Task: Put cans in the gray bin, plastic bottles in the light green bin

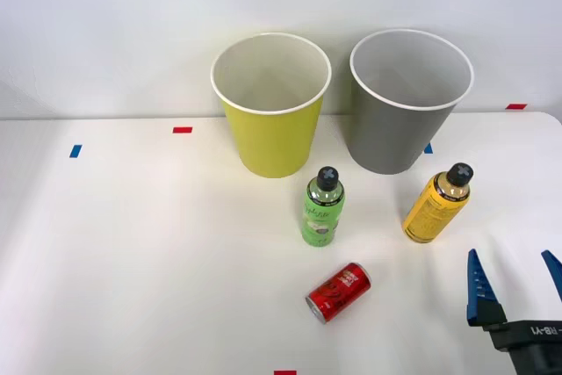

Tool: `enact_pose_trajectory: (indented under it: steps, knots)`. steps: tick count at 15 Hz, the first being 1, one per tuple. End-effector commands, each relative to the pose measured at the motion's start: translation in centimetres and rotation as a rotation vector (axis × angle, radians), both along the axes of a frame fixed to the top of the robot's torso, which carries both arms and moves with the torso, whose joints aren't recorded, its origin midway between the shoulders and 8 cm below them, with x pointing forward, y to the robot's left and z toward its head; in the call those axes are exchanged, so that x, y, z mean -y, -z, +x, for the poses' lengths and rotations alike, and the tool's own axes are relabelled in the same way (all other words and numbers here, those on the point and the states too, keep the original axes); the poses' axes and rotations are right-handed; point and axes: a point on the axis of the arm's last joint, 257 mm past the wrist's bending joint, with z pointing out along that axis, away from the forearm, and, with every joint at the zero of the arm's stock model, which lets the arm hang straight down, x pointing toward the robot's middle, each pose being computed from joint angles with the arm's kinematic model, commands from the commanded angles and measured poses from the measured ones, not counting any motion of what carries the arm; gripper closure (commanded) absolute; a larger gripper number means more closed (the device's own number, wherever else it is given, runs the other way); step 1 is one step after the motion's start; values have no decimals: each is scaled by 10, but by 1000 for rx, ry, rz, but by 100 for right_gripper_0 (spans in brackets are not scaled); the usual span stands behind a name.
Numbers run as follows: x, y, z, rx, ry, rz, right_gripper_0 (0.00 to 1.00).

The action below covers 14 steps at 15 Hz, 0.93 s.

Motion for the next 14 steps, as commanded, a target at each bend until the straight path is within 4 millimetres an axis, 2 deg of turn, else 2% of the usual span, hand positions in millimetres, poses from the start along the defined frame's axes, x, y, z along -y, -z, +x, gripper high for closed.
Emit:
enact_pose_trajectory:
  steps: [1,9,14]
  knots:
    - [-13,14,9,-8,24,-82,0]
    - [-18,21,9,-31,31,-149,0]
    - [-49,36,5,-73,-35,20,0]
